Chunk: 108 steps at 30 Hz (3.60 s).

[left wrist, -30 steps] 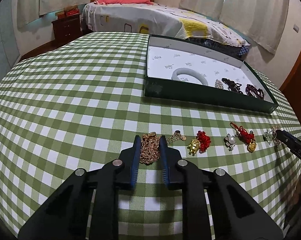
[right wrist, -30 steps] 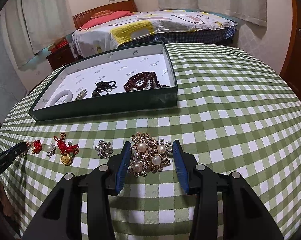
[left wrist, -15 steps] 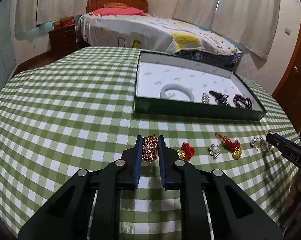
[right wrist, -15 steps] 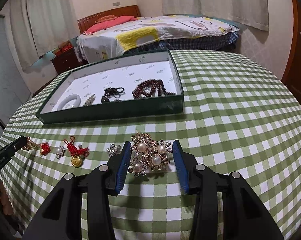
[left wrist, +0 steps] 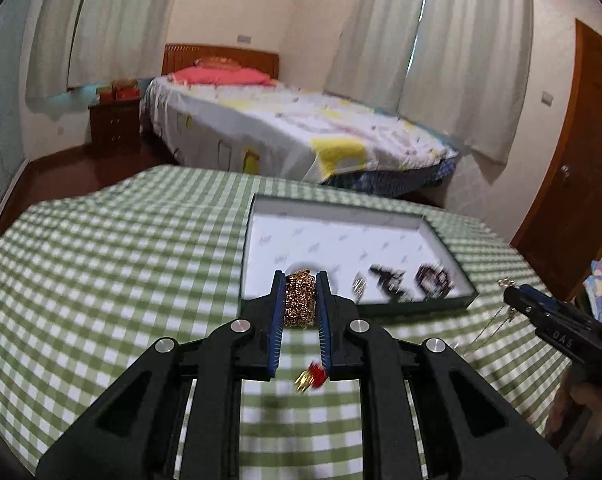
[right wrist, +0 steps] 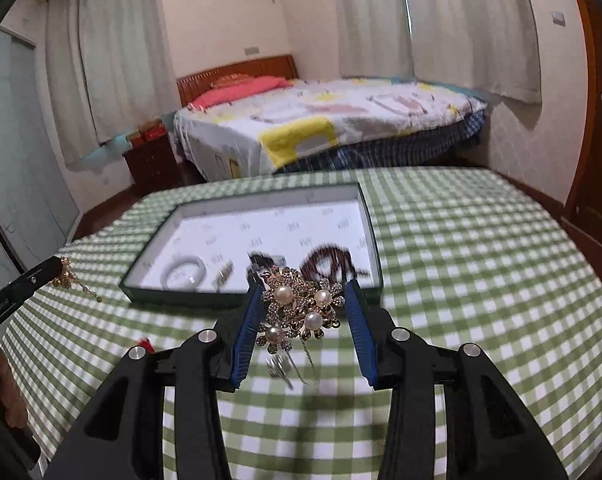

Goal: Organize jewelry
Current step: 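Carry the gold chain and pearl flower brooch into the green box and open both tools, then withdraw both tools from the box toward the remaining jewelry, then grasp the small silver flower brooch with the right tool while the left tool approaches the red knot charm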

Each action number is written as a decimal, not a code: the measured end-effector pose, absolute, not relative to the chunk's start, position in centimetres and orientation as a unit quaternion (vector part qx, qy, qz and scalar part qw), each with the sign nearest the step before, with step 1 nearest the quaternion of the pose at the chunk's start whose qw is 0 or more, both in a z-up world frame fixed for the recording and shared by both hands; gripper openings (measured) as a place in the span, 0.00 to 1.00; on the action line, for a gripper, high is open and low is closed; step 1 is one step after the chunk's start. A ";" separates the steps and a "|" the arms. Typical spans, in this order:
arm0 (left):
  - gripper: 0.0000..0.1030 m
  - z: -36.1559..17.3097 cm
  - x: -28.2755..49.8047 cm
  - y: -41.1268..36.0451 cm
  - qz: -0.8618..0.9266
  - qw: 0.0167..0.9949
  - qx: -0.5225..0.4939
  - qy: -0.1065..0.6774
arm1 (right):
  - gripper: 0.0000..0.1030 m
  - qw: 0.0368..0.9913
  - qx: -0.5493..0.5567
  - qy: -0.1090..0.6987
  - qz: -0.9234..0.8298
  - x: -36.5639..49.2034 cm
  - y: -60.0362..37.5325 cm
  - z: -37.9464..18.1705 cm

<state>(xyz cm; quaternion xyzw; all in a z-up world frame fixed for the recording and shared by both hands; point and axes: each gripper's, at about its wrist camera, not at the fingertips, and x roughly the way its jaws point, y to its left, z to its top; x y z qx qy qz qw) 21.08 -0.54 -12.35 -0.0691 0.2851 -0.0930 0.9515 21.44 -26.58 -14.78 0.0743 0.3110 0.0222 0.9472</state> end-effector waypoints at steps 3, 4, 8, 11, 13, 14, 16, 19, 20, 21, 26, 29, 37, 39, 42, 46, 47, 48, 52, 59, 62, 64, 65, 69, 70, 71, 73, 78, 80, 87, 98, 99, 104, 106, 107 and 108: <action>0.15 -10.7 21.4 -0.9 -0.099 0.958 -0.067 0.262 | 0.41 0.954 0.068 0.289 0.027 21.9 -26.3 -13.2; 0.15 -10.2 21.6 -1.0 -0.101 0.960 -0.067 0.254 | 0.41 0.956 0.068 0.285 0.028 22.0 -26.3 -12.9; 0.15 -8.7 22.8 -1.6 -0.106 0.966 -0.065 0.229 | 0.41 0.964 0.062 0.257 0.032 23.3 -26.1 -11.0; 0.15 -7.8 24.5 -2.1 -0.110 0.969 -0.063 0.214 | 0.41 0.969 0.057 0.239 0.035 24.9 -26.0 -9.9; 0.15 -7.4 26.1 -2.5 -0.112 0.970 -0.063 0.206 | 0.41 0.971 0.054 0.232 0.034 26.0 -26.0 -9.5; 0.15 -7.4 26.5 -2.6 -0.113 0.970 -0.064 0.204 | 0.41 0.972 0.053 0.227 0.035 26.7 -26.0 -9.3; 0.15 -7.2 28.2 -3.1 -0.112 0.972 -0.064 0.197 | 0.41 0.974 0.054 0.219 0.036 27.7 -26.2 -9.1; 0.15 -7.4 30.3 -3.7 -0.109 0.974 -0.063 0.189 | 0.41 0.976 0.053 0.208 0.036 29.8 -26.5 -9.3; 0.15 -7.6 30.8 -3.9 -0.108 0.974 -0.062 0.188 | 0.41 0.977 0.052 0.205 0.035 30.3 -26.6 -9.4; 0.15 -7.8 31.6 -4.2 -0.107 0.974 -0.060 0.188 | 0.41 0.977 0.051 0.203 0.034 30.8 -26.7 -9.5; 0.15 -10.4 35.5 -5.2 -0.101 0.971 -0.053 0.209 | 0.41 0.975 0.047 0.214 0.028 34.0 -26.9 -11.8; 0.15 -13.0 38.1 -5.8 -0.099 0.963 -0.049 0.245 | 0.41 0.970 0.050 0.238 0.026 36.0 -27.1 -14.0; 0.15 -18.7 42.6 -6.3 -0.095 0.933 -0.036 0.345 | 0.41 0.947 0.049 0.318 0.017 39.7 -27.2 -18.9; 0.15 -19.4 43.3 -6.2 -0.093 0.926 -0.037 0.364 | 0.41 0.942 0.048 0.331 0.012 40.0 -27.2 -19.5; 0.15 -19.9 43.5 -5.8 -0.084 0.924 -0.042 0.369 | 0.42 0.934 0.046 0.353 0.013 40.5 -27.2 -20.3; 0.31 -20.1 43.3 -5.7 -0.078 0.925 -0.038 0.369 | 0.44 0.932 0.045 0.360 0.008 40.6 -27.3 -20.9; 0.33 -20.2 43.3 -5.6 -0.077 0.926 -0.037 0.368 | 0.49 0.932 0.048 0.358 0.007 40.5 -27.4 -20.9; 0.35 -20.3 43.3 -5.6 -0.076 0.926 -0.037 0.368 | 0.51 0.933 0.049 0.357 0.005 40.4 -27.6 -20.9; 0.41 -20.4 43.0 -5.4 -0.077 0.926 -0.044 0.367 | 0.56 0.935 0.047 0.351 0.006 40.2 -27.5 -20.7; 0.48 -18.5 40.3 -4.9 -0.082 0.938 -0.058 0.333 | 0.56 0.948 0.050 0.314 0.001 37.4 -27.2 -18.6; 0.50 -17.3 38.4 -4.5 -0.087 0.942 -0.066 0.317 | 0.56 0.952 0.054 0.301 0.003 35.8 -27.0 -17.5; 0.50 -16.6 37.0 -4.3 -0.087 0.945 -0.066 0.309 | 0.56 0.955 0.054 0.293 0.002 34.6 -26.9 -16.8; 0.51 -16.3 36.3 -4.2 -0.088 0.945 -0.064 0.307 | 0.56 0.956 0.053 0.289 0.002 33.8 -26.8 -16.5; 0.51 -15.8 33.6 -3.8 -0.086 0.946 -0.063 0.305 | 0.56 0.957 0.055 0.284 0.001 31.2 -26.4 -15.8; 0.51 -15.8 33.0 -3.7 -0.086 0.946 -0.063 0.306 | 0.56 0.957 0.056 0.284 0.001 30.6 -26.2 -15.8; 0.51 -15.8 32.3 -3.5 -0.085 0.945 -0.063 0.309 | 0.56 0.957 0.057 0.285 0.002 29.7 -26.1 -15.8; 0.51 -15.8 31.0 -3.1 -0.084 0.944 -0.068 0.312 | 0.56 0.956 0.057 0.288 0.004 28.7 -25.8 -16.0; 0.51 -16.0 28.0 -2.3 -0.077 0.942 -0.067 0.319 | 0.56 0.952 0.056 0.300 0.007 25.9 -25.0 -16.9; 0.51 -16.3 26.8 -2.0 -0.074 0.941 -0.070 0.323 | 0.56 0.951 0.055 0.306 0.007 24.9 -24.7 -17.4; 0.51 -17.4 23.4 -1.2 -0.063 0.937 -0.074 0.335 | 0.56 0.945 0.055 0.321 0.007 22.4 -24.3 -18.5; 0.51 -18.6 21.4 -0.3 -0.049 0.932 -0.076 0.351 | 0.53 0.937 0.052 0.344 0.012 22.0 -23.7 -19.9; 0.51 -18.8 21.5 -0.3 -0.048 0.931 -0.077 0.353 | 0.52 0.936 0.051 0.348 0.012 22.1 -23.6 -20.1; 0.51 -19.4 21.8 -0.2 -0.047 0.928 -0.078 0.361 | 0.48 0.927 0.050 0.371 0.013 22.9 -23.4 -21.2; 0.51 -19.7 21.8 -0.2 -0.048 0.927 -0.080 0.363 | 0.46 0.924 0.049 0.380 0.014 23.2 -23.2 -21.6; 0.51 -19.8 21.9 -0.2 -0.048 0.927 -0.079 0.364 | 0.45 0.923 0.049 0.382 0.014 23.3 -23.2 -21.8; 0.51 -19.9 21.9 -0.3 -0.048 0.926 -0.079 0.365 | 0.45 0.922 0.048 0.384 0.014 23.5 -23.1 -22.0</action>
